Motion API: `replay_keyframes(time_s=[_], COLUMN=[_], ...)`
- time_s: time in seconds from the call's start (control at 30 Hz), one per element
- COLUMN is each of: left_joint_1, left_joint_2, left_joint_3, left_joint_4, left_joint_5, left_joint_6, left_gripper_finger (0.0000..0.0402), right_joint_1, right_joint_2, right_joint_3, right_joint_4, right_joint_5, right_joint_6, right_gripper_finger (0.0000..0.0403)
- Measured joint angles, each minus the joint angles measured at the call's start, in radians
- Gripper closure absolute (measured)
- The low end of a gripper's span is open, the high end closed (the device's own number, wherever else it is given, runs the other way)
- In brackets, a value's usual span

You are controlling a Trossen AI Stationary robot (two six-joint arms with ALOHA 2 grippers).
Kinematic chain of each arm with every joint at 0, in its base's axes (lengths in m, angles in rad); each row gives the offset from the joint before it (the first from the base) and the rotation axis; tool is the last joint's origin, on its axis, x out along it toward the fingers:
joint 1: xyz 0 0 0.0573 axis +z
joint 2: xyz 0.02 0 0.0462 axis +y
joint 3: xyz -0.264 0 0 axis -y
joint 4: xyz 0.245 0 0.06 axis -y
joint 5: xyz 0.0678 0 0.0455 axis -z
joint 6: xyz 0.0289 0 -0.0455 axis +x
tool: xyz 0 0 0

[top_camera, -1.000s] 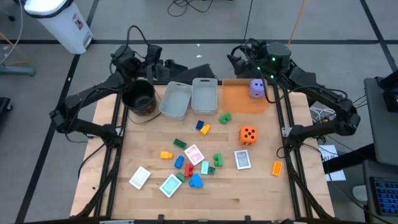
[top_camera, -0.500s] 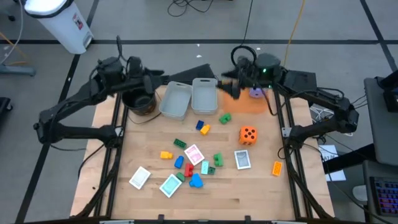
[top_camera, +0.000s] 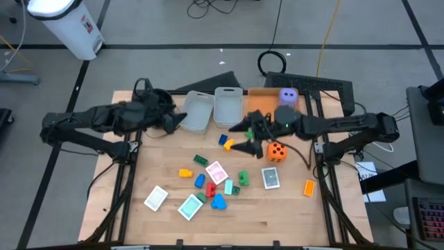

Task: Pick & Place Toys
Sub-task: Put the yellow game piece into the left gray bin

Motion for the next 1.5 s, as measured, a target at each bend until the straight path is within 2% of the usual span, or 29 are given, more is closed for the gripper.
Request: replay_keyframes(time_s=[0.13, 0.33, 0.4, 0.53, 0.67, 0.73, 0.83, 1.0, 1.13, 1.2, 1.37, 1.5], left_joint_1=[-0.074, -0.079, -0.063, -0.037, -0.012, 0.001, 0.023, 0.042, 0.04, 0.034, 0.003, -0.02], left_joint_2=[-0.012, -0.01, 0.001, 0.015, 0.01, 0.014, 0.01, 0.013, 0.011, 0.012, 0.012, 0.012], left_joint_3=[0.0, 0.0, 0.001, 0.0, 0.001, 0.001, 0.001, 0.001, 0.001, 0.001, 0.001, 0.001], left_joint_4=[-0.008, 0.005, 0.006, 0.001, 0.01, 0.008, 0.009, -0.007, -0.058, -0.12, -0.322, -0.339], left_joint_5=[-0.063, 0.019, 0.057, 0.103, 0.108, 0.111, 0.151, 0.37, 0.527, 0.57, 0.574, 0.515], left_joint_6=[0.002, 0.06, 0.101, 0.17, 0.233, 0.259, 0.314, 0.381, 0.359, 0.316, 0.227, 0.186], left_gripper_finger=[0.0011, 0.0011, 0.0011, 0.0011, 0.0011, 0.0011, 0.0011, 0.0011, 0.0011, 0.0011, 0.0011, 0.0011], right_joint_1=[0.029, 0.039, 0.039, 0.043, 0.049, 0.056, 0.058, 0.058, 0.058, 0.062, 0.083, 0.084], right_joint_2=[0.003, 0.004, 0.003, 0.009, 0.037, 0.04, 0.026, 0.024, 0.021, 0.022, 0.022, 0.023], right_joint_3=[-0.042, 0.032, 0.106, 0.312, 0.502, 0.542, 0.535, 0.476, 0.423, 0.38, 0.284, 0.197], right_joint_4=[0.105, 0.065, -0.058, -0.467, -0.799, -0.861, -0.847, -0.802, -0.791, -0.794, -0.84, -0.799], right_joint_5=[0.06, 0.195, 0.235, 0.36, 0.55, 0.591, 0.597, 0.596, 0.498, 0.491, 0.495, 0.492], right_joint_6=[0.015, -0.124, -0.189, -0.318, -0.286, -0.262, -0.264, -0.203, -0.159, -0.139, -0.165, -0.185], right_gripper_finger=[0.0009, 0.0009, 0.0009, 0.0009, 0.0009, 0.0009, 0.0009, 0.0009, 0.0009, 0.0009, 0.0009, 0.0009])
